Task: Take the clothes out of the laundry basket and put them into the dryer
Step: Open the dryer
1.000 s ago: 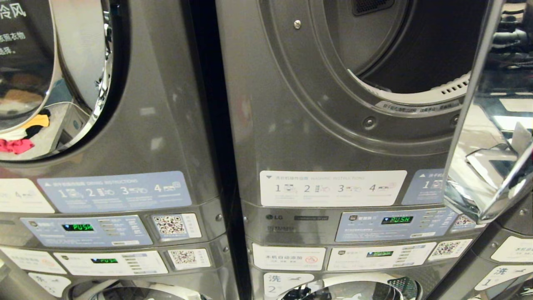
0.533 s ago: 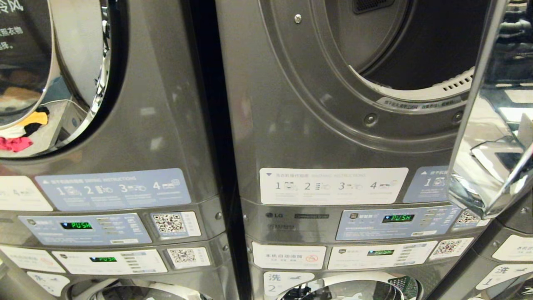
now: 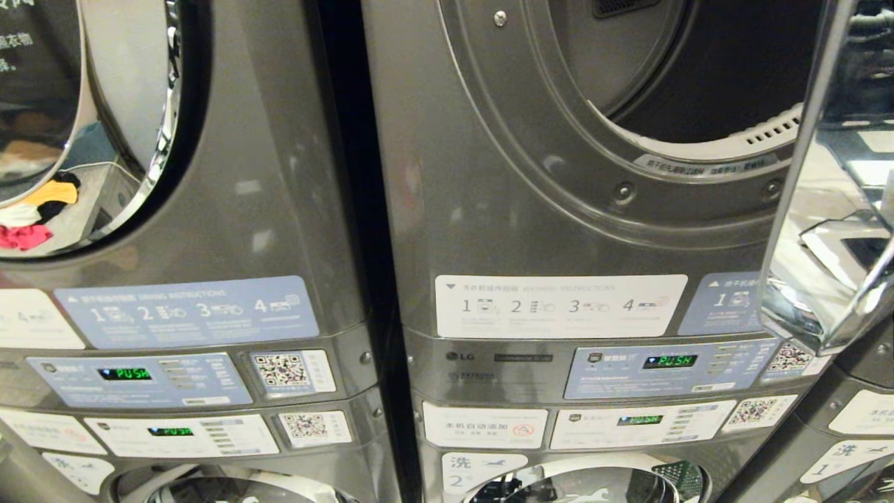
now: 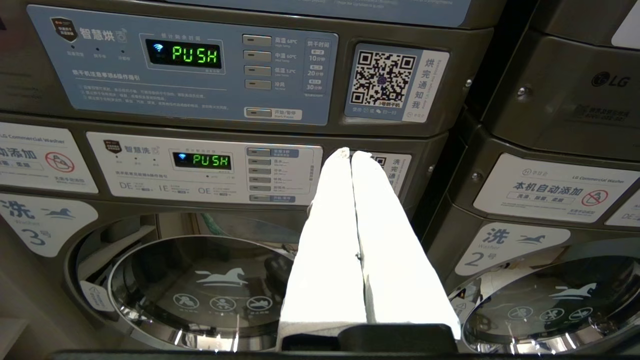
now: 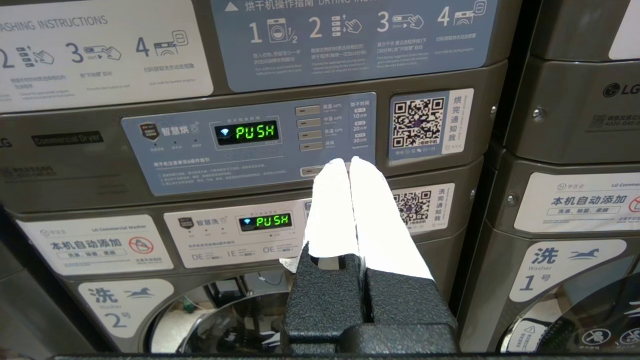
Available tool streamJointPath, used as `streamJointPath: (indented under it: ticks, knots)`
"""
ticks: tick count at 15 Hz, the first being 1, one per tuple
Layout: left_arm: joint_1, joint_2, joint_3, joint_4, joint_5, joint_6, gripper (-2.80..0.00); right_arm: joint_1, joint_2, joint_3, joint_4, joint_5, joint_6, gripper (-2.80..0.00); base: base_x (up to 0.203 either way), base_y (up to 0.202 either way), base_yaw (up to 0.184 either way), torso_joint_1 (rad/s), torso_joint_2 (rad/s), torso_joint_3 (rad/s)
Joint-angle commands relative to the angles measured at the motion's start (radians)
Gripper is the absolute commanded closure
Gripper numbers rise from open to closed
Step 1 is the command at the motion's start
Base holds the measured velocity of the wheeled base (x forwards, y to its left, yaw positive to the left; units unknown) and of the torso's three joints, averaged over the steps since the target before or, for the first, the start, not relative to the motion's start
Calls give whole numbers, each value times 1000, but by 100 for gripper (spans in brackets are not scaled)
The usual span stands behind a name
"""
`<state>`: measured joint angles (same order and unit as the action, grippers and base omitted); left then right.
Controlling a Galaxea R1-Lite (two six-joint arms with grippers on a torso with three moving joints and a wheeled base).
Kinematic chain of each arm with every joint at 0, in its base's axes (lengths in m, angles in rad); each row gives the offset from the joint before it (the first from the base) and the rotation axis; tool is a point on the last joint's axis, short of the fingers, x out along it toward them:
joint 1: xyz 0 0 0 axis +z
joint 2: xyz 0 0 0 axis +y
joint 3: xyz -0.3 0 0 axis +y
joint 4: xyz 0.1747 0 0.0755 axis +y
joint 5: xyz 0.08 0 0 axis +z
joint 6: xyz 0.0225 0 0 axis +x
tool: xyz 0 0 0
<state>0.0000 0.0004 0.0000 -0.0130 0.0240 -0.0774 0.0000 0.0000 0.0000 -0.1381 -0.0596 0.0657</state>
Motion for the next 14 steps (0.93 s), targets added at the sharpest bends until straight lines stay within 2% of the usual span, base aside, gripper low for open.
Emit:
streamJointPath:
  ticks: [1, 14]
  knots:
    - [0, 0, 2, -1, 1, -1, 0, 0, 0, 40, -1, 0, 0, 0, 0, 0, 0, -47, 112, 52]
    - [0, 0, 2, -1, 1, -1, 0, 0, 0, 40, -1, 0, 0, 0, 0, 0, 0, -62, 137, 70]
